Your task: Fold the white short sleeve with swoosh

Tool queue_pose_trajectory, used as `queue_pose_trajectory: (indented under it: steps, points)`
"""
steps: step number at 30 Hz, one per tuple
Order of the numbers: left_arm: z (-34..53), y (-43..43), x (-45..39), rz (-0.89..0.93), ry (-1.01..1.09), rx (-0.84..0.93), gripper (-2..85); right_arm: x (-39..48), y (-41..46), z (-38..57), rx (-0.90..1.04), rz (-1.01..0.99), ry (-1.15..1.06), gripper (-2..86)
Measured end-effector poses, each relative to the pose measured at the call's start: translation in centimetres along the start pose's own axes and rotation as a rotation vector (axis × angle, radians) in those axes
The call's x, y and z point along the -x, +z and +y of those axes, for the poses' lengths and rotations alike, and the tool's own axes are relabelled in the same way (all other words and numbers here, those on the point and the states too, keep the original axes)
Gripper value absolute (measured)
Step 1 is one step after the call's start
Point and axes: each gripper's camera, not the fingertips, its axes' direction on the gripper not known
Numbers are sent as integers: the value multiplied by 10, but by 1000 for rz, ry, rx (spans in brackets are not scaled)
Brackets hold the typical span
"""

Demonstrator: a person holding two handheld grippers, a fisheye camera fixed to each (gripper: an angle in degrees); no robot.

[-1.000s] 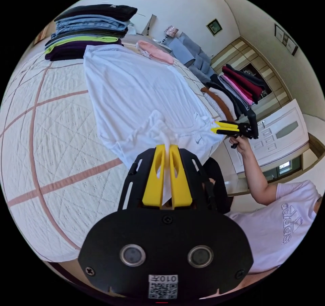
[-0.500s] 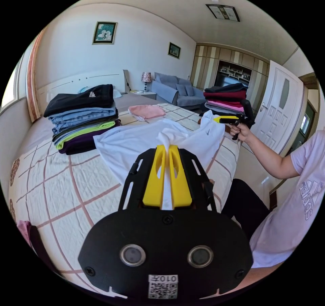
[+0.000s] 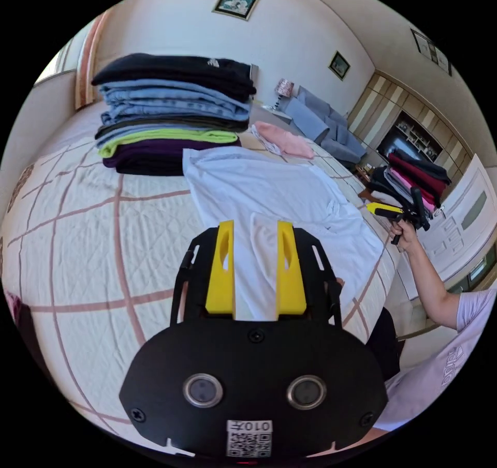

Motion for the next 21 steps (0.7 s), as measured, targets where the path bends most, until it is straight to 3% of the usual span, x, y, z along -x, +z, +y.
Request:
queue_pose_trajectory:
  steps: [2,5,13,21]
  points:
    - [28,-34,-25,-23,76,-56,105,20,-30,37,-39,9,-89,85]
    - [79,-40,-63,-141,143,152,114,47,-36,96,-64,23,-204,98]
    - [157,2,-180,-332,858,230,118,108,4,150,-17,165,-476,113]
    - [152,66,-189,-279,1058,343,94,116,35,149,8,233,-619,98]
